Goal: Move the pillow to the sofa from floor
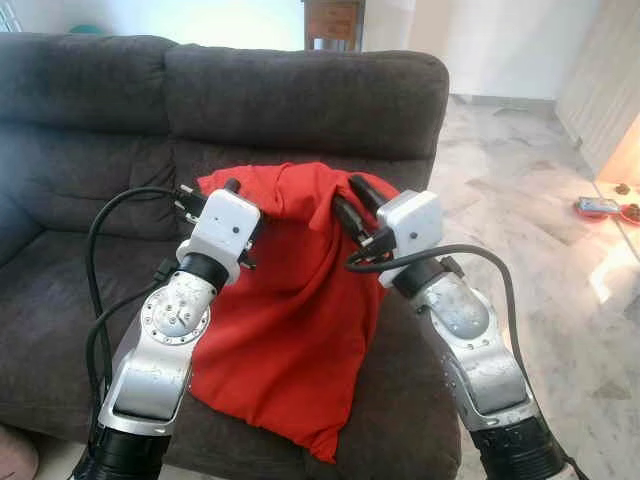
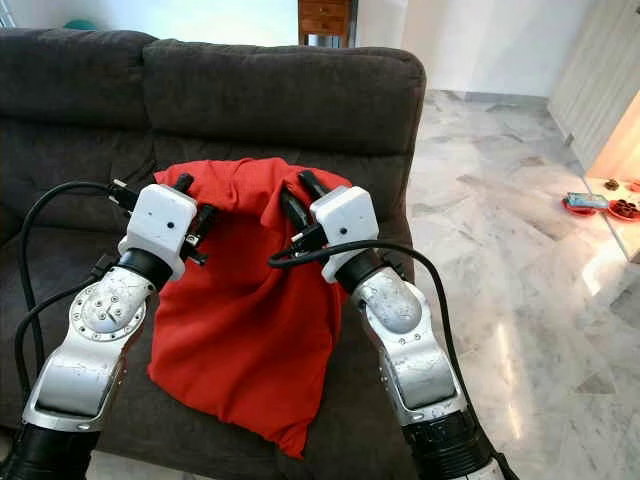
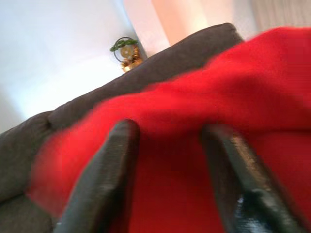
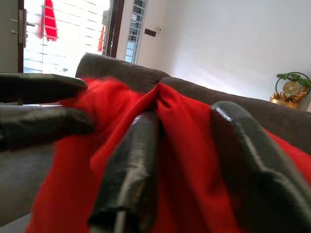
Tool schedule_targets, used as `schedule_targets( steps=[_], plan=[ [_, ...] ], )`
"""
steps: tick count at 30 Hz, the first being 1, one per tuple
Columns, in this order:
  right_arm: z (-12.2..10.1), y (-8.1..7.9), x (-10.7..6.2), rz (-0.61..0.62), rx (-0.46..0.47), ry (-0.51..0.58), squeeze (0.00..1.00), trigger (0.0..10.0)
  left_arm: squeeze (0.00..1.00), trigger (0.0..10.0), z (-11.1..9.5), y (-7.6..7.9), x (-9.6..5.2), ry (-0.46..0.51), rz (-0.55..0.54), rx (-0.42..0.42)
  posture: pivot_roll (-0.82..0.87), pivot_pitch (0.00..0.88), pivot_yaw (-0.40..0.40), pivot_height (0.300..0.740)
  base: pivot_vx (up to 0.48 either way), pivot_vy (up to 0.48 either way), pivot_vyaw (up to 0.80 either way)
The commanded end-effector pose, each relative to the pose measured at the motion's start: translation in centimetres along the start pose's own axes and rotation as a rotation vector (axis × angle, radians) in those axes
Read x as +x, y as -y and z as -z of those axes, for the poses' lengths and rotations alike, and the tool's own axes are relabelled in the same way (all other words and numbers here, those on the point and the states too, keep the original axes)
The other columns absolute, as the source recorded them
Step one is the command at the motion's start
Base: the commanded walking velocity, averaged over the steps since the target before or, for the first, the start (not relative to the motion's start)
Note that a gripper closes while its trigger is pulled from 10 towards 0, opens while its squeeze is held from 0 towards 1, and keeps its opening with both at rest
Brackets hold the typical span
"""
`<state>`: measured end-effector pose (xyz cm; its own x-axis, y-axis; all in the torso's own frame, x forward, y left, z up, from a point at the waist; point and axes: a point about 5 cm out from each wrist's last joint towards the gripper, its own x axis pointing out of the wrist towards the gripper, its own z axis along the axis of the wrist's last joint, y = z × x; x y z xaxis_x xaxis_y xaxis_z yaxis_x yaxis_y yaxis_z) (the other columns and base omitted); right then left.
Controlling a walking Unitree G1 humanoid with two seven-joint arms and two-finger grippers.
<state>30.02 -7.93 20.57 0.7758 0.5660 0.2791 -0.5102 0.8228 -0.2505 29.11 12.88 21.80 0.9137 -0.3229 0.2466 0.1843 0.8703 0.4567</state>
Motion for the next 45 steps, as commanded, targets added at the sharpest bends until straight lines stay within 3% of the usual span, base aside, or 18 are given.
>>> schedule_targets(
  steps=[1,9,12,13,14,16,17,19,23,27,28,31,32,33,35,38,40,45],
  plan=[
    [-0.8,-0.4,0.3,-0.023,-0.016,0.036,1.00,10.0,1.00,10.0,-0.5,0.3,0.2,0.019,0.022,0.009,0.02,0.017,-0.012,0.740,0.000,0.000,0.00],
    [-1.1,0.0,0.4,0.004,-0.022,0.053,1.00,10.0,1.00,10.0,-0.6,0.3,0.3,0.025,0.020,0.005,0.02,0.014,-0.013,0.740,0.000,0.000,0.00],
    [-1.2,0.7,0.4,0.067,-0.051,0.059,1.00,10.0,1.00,10.0,-0.6,0.3,0.3,0.027,0.015,0.007,0.02,0.014,-0.013,0.740,0.000,0.000,0.00],
    [-1.2,1.2,0.4,0.102,-0.067,0.054,0.74,10.0,1.00,10.0,-0.6,0.3,0.4,0.027,0.012,0.009,0.02,0.013,-0.013,0.740,0.000,0.000,0.00],
    [-1.0,1.8,0.3,0.146,-0.080,0.040,0.00,10.0,0.00,10.0,-0.6,0.3,0.4,0.026,0.011,0.010,0.02,0.013,-0.013,0.740,0.000,0.000,0.00],
    [0.2,3.4,-0.1,0.251,-0.100,-0.026,0.00,10.0,0.00,10.0,-0.5,0.4,0.4,0.021,0.009,0.007,0.02,0.013,-0.014,0.740,0.000,0.000,0.00],
    [0.2,3.4,-0.1,0.251,-0.100,-0.026,0.00,10.0,0.00,10.0,-0.5,0.4,0.4,0.021,0.009,0.007,0.02,0.013,-0.014,0.740,0.000,0.000,0.00],
    [2.4,5.5,-1.4,0.374,-0.067,-0.127,0.00,10.0,0.00,10.0,0.8,0.4,0.1,-0.022,-0.008,-0.030,0.02,0.011,-0.013,0.740,0.000,0.000,0.00],
    [5.6,7.0,-3.5,0.458,-0.063,-0.248,0.00,10.0,0.00,10.0,3.7,0.6,-0.8,-0.123,-0.025,-0.068,0.01,0.010,-0.012,0.740,0.000,0.000,0.00],
    [11.6,8.8,-8.7,0.623,0.002,-0.495,0.00,10.0,0.00,10.0,10.5,0.7,-4.2,-0.370,-0.068,-0.119,0.02,0.000,-0.008,0.740,0.000,0.000,0.00],
    [11.6,8.8,-8.7,0.623,0.002,-0.495,0.00,10.0,0.00,10.0,10.5,0.7,-4.2,-0.370,-0.068,-0.119,0.02,0.000,-0.008,0.740,0.000,0.000,0.00],
    [15.3,9.9,-14.4,0.790,0.035,-0.718,0.00,10.0,0.00,10.0,15.5,0.8,-8.3,-0.582,-0.124,-0.170,0.01,0.000,-0.004,0.740,0.000,0.000,0.00],
    [15.3,9.9,-14.4,0.790,0.035,-0.718,0.00,10.0,0.00,10.0,15.5,0.8,-8.3,-0.582,-0.124,-0.170,0.01,0.000,-0.004,0.740,0.000,0.000,0.00],
    [17.0,9.8,-18.1,0.842,0.009,-0.860,0.00,10.0,0.00,10.0,18.1,1.6,-11.4,-0.717,-0.119,-0.189,0.01,0.000,-0.002,0.740,0.000,0.000,0.00],
    [17.7,9.6,-20.4,0.869,-0.001,-0.947,0.00,10.0,0.00,10.0,19.2,2.4,-13.2,-0.787,-0.102,-0.197,0.01,0.000,-0.002,0.740,0.000,0.000,0.00],
    [18.5,9.0,-22.6,0.899,0.018,-1.020,0.00,10.0,0.00,10.0,20.2,3.4,-14.8,-0.839,-0.091,-0.220,0.01,0.000,-0.003,0.740,0.000,0.000,0.00],
    [19.4,7.8,-25.0,0.889,0.032,-1.119,0.00,10.0,0.00,10.0,21.2,4.5,-16.7,-0.904,-0.090,-0.248,0.01,0.000,-0.001,0.740,0.000,0.000,0.00],
    [20.2,6.0,-27.4,0.871,0.050,-1.216,0.00,10.0,0.00,10.0,22.3,5.8,-18.9,-0.965,-0.092,-0.283,0.01,0.000,0.003,0.740,0.000,0.000,0.00]
  ],
)
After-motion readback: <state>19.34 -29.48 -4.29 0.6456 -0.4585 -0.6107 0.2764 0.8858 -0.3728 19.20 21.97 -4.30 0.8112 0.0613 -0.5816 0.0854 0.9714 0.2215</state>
